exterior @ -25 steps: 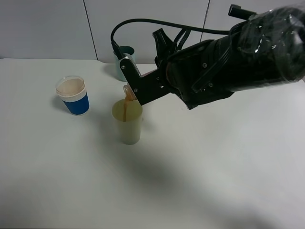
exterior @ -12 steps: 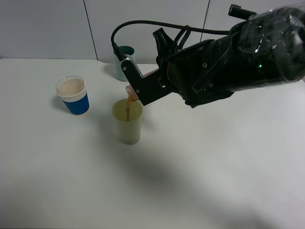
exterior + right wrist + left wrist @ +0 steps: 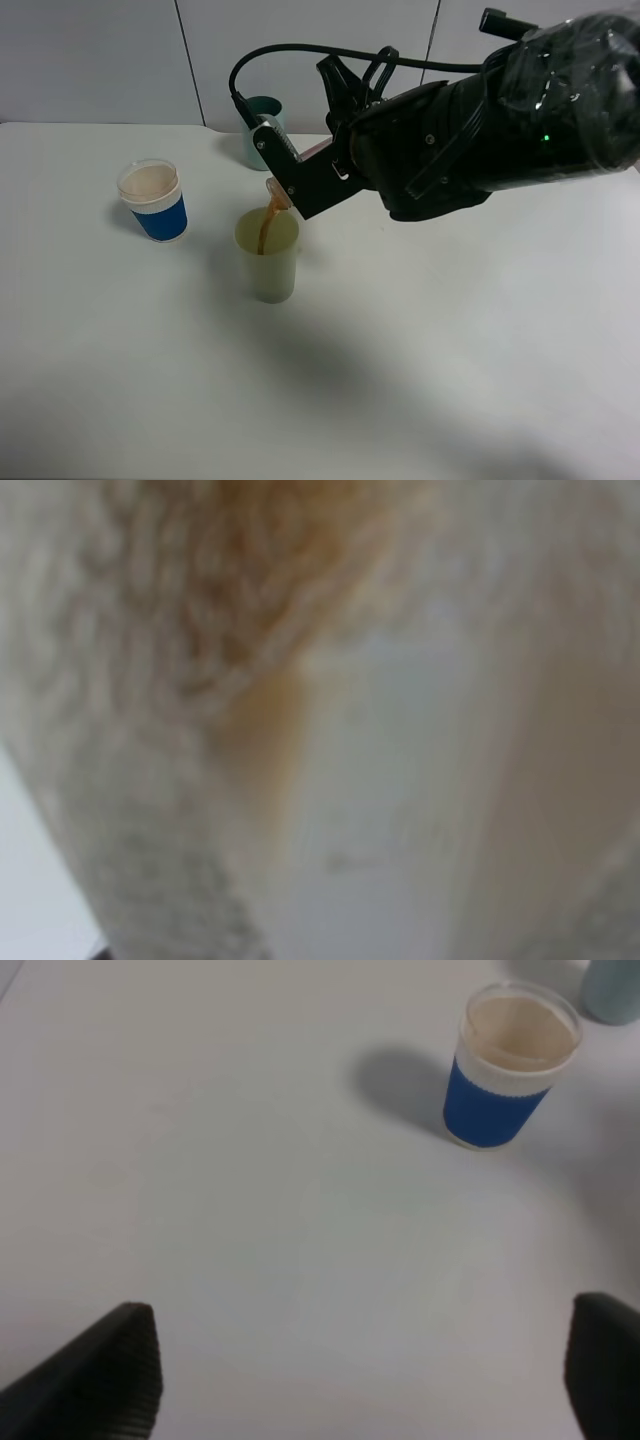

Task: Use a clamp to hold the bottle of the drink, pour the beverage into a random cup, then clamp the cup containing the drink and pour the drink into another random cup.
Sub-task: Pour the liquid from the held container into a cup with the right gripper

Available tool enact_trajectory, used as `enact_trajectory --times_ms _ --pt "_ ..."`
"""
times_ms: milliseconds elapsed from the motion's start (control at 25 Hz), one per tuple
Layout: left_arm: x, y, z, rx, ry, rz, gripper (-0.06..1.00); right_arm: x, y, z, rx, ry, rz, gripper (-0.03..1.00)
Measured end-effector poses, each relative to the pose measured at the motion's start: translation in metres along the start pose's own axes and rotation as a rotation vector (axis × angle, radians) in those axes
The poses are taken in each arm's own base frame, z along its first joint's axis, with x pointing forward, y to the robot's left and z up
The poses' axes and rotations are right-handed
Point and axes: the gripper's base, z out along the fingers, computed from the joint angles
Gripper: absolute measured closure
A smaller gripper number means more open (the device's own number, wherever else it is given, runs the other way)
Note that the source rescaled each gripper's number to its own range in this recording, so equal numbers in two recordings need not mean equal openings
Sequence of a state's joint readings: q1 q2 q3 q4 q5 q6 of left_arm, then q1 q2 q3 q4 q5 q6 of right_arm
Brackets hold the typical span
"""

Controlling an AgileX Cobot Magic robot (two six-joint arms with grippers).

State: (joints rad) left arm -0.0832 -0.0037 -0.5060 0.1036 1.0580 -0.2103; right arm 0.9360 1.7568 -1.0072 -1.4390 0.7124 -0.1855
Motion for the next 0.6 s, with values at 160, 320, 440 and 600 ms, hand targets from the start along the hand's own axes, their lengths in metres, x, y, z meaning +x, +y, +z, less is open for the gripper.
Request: enact_trajectory --times_ms 160,320,440,600 --pt "0.0000 0.0000 0.0000 0.000 0.000 0.000 0.06 0.0004 -0.0008 0.0000 0.009 0.004 -0.011 0.97" --pt "0.0000 0.0000 0.0000 0.000 0.000 0.000 0.06 0.0010 -0.0023 0.0000 0.026 0.011 -0.030 0.97" --pt "0.0000 0.0000 0.0000 0.000 0.000 0.000 0.06 0.0002 -0.0033 -0.0009 0.036 0.013 -0.032 0.97" --pt "0.0000 0.0000 0.0000 0.000 0.000 0.000 0.06 -0.0034 -0.0042 -0.0033 0.045 0.005 -0.027 0.97"
